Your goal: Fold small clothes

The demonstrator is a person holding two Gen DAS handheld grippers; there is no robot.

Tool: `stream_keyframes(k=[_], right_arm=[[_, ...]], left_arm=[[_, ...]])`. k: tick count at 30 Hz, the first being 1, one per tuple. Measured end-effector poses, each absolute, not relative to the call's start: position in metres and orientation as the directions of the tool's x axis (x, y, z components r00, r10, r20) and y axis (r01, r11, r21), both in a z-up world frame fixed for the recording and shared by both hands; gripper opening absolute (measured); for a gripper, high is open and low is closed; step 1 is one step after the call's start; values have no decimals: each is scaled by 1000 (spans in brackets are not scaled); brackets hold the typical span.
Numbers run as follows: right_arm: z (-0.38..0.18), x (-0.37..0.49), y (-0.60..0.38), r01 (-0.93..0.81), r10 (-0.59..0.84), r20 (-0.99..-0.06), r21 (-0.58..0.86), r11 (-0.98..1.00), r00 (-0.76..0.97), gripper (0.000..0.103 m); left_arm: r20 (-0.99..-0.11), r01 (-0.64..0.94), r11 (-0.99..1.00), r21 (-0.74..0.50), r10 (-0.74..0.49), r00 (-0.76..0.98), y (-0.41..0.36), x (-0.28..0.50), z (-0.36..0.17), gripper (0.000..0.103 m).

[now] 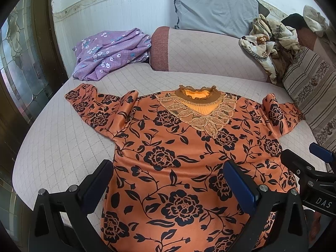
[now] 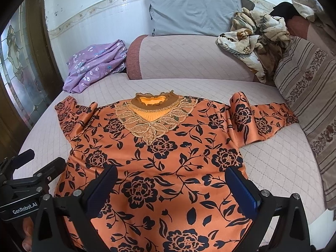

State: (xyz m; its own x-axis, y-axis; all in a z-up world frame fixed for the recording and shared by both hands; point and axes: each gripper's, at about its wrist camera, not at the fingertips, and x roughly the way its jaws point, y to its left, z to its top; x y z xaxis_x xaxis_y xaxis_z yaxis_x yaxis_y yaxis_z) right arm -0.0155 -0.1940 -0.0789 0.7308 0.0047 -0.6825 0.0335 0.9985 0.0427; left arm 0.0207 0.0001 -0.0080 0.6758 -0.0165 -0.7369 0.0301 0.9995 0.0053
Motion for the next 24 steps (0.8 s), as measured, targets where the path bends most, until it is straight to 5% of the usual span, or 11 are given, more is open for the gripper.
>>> stream_keyframes(k=[24], right_arm=[[-81, -12, -193, 27, 13, -686, 47, 999, 727, 103]], left_arm=[[-744, 35, 999, 2, -22, 668, 0, 23, -9, 103]])
